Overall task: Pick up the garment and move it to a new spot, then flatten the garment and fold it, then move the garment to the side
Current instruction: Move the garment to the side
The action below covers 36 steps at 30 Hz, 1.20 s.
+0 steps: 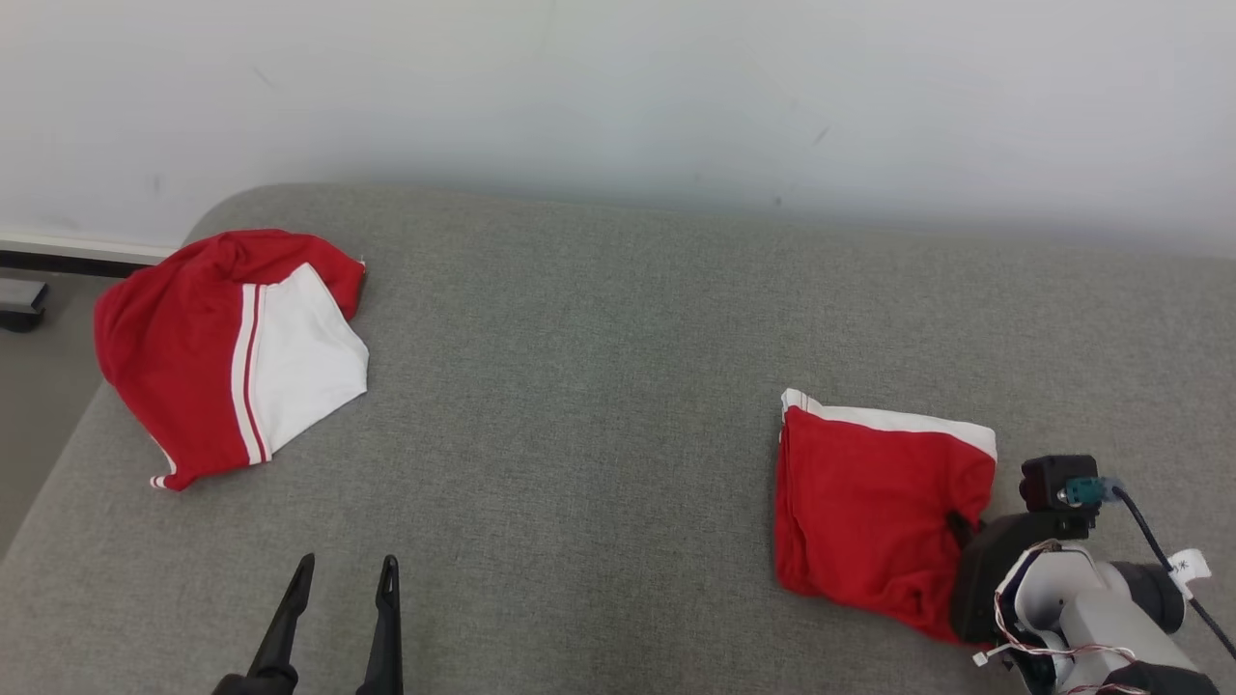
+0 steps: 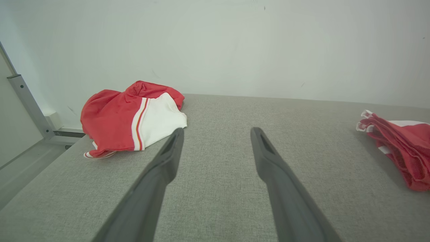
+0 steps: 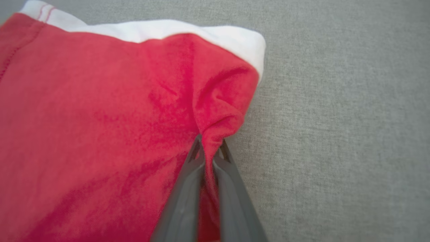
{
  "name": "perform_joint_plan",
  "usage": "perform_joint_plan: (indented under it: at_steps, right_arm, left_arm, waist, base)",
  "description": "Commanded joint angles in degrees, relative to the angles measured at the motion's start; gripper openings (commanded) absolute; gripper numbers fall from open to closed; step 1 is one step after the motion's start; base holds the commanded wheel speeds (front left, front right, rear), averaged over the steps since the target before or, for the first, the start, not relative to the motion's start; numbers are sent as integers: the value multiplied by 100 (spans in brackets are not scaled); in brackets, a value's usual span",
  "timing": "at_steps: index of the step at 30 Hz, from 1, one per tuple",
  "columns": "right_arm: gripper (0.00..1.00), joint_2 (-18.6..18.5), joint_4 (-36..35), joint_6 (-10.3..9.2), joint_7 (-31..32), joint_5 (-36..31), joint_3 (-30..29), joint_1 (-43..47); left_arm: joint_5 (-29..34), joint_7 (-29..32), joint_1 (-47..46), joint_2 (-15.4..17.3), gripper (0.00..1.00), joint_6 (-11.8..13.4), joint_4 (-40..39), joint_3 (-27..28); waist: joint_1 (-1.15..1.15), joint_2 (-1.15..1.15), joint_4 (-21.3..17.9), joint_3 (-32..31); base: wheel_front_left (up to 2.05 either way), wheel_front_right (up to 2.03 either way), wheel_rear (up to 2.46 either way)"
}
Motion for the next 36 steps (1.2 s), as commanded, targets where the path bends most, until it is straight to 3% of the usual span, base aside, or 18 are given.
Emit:
perform_joint_plan:
  at_steps: [1, 4, 9, 19, 28, 36]
  right_arm:
    - [0, -178, -52, -20, 71, -61, 225, -134]
    - [0, -537, -220, -20, 220, -80, 673, -460]
    - [0, -820, -403, -20, 314, -37, 1034, -822]
    - [0, -1808, -959, -20, 702, 166, 1835, -1956]
    - [0, -2588, -1168, -20, 785, 337, 1946, -2826]
    - [0, -2970, -1092, -20, 755, 469, 1975, -3311]
  left_arm:
    - [-42, -18, -9, -23, 100, 10, -36, 11]
    - [-37, -18, -84, -22, 100, -7, -82, 36]
    - [-27, -18, -220, 0, 100, -40, -164, 53]
    - [-29, -18, -905, 121, 100, -113, -623, 138]
    - [129, -17, -1285, 387, 100, -112, -1080, 320]
    - [252, -18, -1345, 595, 100, -86, -1392, 485]
  waist:
    - [0, 0, -35, 55]
    - [0, 0, -146, 230]
    - [0, 0, -314, 531]
    - [0, 0, -887, 1759]
    - [0, 0, -1371, 2502]
    - [0, 0, -1702, 2821]
  base:
    - [0, 0, 0]
    - [0, 0, 0]
    - [0, 0, 0]
    - [0, 0, 0]
    - [0, 0, 0]
    - [0, 0, 0]
